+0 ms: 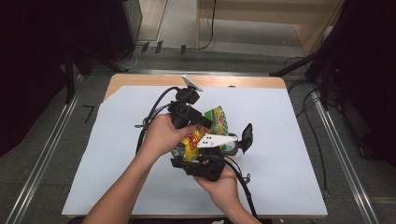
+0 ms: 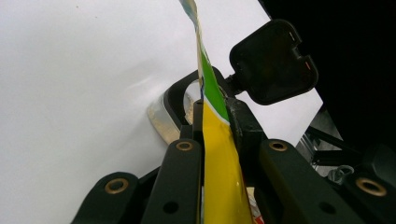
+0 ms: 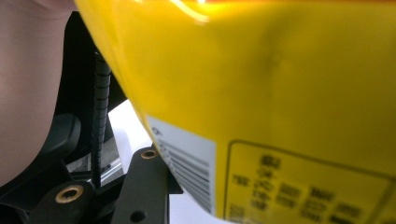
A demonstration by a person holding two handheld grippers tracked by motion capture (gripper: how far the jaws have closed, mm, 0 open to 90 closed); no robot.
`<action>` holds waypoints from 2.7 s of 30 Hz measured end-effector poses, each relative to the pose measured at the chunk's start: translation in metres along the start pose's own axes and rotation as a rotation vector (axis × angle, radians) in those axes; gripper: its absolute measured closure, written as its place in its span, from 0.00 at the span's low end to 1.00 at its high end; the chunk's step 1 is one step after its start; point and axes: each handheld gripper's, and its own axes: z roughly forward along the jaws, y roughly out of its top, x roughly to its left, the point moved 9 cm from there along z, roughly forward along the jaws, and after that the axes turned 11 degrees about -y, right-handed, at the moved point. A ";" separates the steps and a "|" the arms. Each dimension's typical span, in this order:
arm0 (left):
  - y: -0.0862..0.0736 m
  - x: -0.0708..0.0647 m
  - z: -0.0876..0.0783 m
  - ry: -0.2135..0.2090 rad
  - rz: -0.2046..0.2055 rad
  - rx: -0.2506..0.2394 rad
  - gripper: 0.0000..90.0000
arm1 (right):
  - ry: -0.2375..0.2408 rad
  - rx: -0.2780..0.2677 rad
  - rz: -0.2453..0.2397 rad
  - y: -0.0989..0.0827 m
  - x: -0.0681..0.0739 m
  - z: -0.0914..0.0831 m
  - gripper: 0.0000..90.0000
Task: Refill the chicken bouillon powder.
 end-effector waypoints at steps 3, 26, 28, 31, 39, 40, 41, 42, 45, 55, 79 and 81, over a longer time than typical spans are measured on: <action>0.001 0.001 0.001 -0.011 -0.013 0.010 0.92 | 0.002 -0.003 0.015 0.001 0.000 0.000 0.73; 0.000 0.000 -0.009 -0.035 -0.007 -0.033 0.91 | 0.018 -0.013 -0.005 0.003 0.002 0.000 0.74; 0.000 -0.001 -0.011 -0.047 -0.011 -0.044 0.90 | 0.025 -0.020 -0.001 0.005 0.004 -0.001 0.74; -0.001 -0.001 -0.011 -0.040 -0.010 -0.044 0.90 | 0.027 -0.019 -0.004 0.005 0.005 -0.002 0.74; -0.003 0.000 -0.012 -0.033 -0.006 -0.036 0.92 | 0.029 -0.012 -0.013 0.004 0.006 0.000 0.73; -0.003 0.001 -0.012 -0.031 -0.006 -0.034 0.92 | 0.027 -0.009 -0.015 0.003 0.006 0.000 0.73; -0.004 0.001 -0.012 -0.031 -0.007 -0.034 0.92 | 0.026 -0.008 -0.016 0.003 0.006 0.000 0.73; -0.004 0.001 -0.012 -0.032 -0.009 -0.033 0.92 | 0.026 -0.008 -0.015 0.003 0.006 0.000 0.73; -0.004 0.001 -0.011 -0.031 -0.007 -0.034 0.92 | 0.027 -0.009 -0.016 0.003 0.006 0.000 0.73; -0.004 0.001 -0.013 -0.037 -0.008 -0.030 0.93 | 0.030 -0.005 -0.023 0.002 0.006 0.000 0.73; -0.004 0.000 -0.011 -0.026 -0.006 -0.035 0.93 | 0.028 -0.003 -0.017 0.002 0.006 -0.001 0.73; -0.004 0.000 -0.011 -0.026 -0.006 -0.035 0.93 | 0.028 -0.002 -0.017 0.002 0.006 -0.001 0.73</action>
